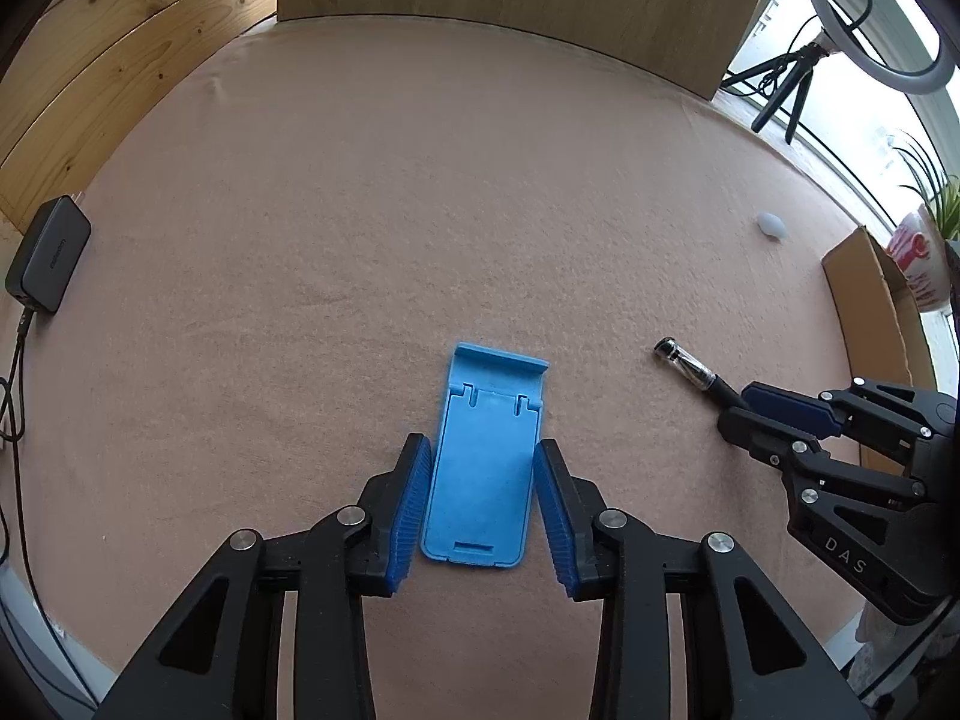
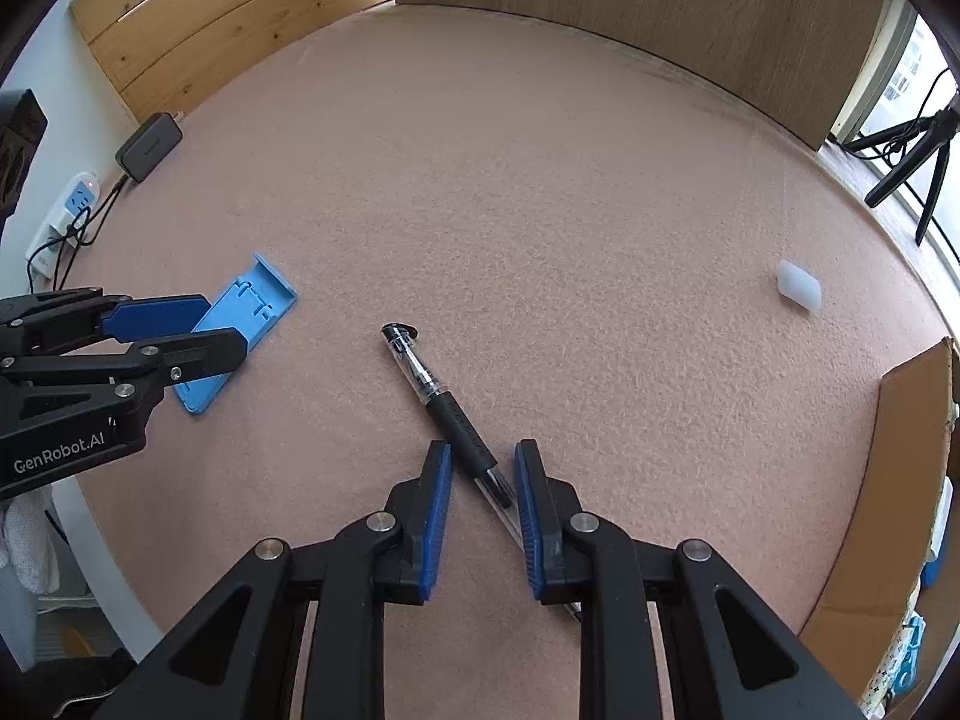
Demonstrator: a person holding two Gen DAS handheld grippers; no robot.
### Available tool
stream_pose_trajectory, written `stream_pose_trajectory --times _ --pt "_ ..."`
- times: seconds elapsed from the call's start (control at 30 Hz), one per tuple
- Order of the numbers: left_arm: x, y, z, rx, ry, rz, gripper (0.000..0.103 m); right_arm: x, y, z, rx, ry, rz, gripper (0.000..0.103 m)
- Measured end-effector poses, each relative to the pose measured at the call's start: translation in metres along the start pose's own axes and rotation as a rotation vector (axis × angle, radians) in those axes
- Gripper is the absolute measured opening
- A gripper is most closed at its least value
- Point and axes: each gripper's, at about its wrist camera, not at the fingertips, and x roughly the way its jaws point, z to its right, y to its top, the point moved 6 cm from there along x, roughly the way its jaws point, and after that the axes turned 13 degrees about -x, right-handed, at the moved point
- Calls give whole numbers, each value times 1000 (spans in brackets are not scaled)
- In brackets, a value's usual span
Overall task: Organize objects
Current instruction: 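Grasp the black pen with the right gripper and lift it, then carry the pen and phone stand over the box and open both grippers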
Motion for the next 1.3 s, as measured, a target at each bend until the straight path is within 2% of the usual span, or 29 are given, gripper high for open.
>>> stream_pose_trajectory --times 0.13,0.27,0.5,0.6,0.9,1.3 --pt "-2 -7 1 -17 2 14 38 0 0 6 37 4 2 11" --pt "-4 -16 3 -39 9 34 37 0 -1 11 98 27 12 11" --pt "-8 -29 1 -101 -26 39 37 3 9 3 1 -35 -42 10" --pt "-10 -33 1 -118 -37 27 37 4 14 3 11 -22 -48 10" --pt "-16 -33 24 -73 -69 14 37 -17 5 5 118 40 14 10" --pt "-40 -18 63 25 -139 41 37 -77 -19 34 256 39 154 10"
